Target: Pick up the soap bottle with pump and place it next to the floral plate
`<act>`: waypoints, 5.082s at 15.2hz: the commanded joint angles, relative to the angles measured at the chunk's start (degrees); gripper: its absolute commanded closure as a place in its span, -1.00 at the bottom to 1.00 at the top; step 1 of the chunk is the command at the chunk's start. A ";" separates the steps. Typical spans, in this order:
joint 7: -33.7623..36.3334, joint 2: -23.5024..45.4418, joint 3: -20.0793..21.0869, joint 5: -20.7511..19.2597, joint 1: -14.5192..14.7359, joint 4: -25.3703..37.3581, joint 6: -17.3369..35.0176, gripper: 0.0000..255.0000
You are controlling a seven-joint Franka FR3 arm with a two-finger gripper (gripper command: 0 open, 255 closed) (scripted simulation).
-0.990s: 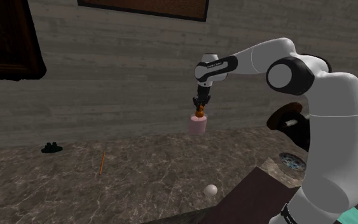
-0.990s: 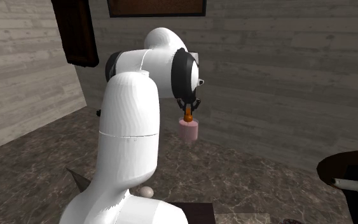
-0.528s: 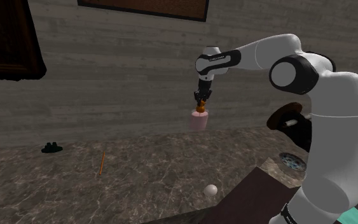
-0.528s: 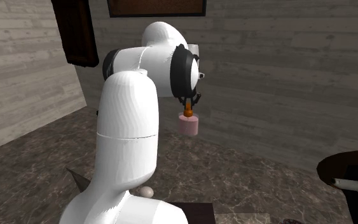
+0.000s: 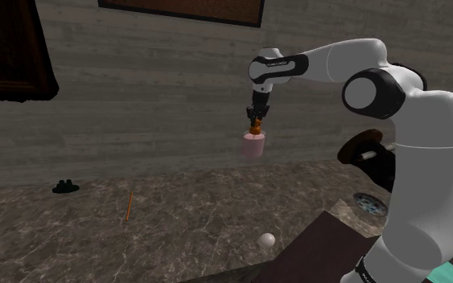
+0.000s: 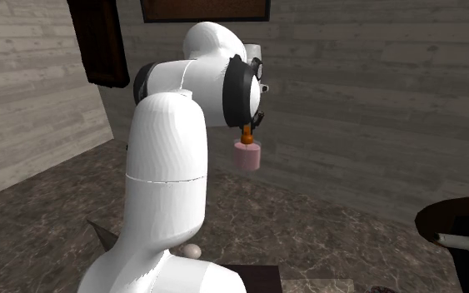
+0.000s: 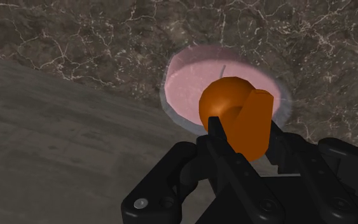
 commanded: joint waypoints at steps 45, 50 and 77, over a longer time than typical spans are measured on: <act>-36.69 -18.46 -15.41 -0.12 -21.10 -14.70 -4.06 1.00; -41.28 -17.18 -17.31 0.56 -23.68 -13.98 -3.67 1.00; -42.92 -12.49 -16.81 2.95 -23.96 -29.30 15.95 1.00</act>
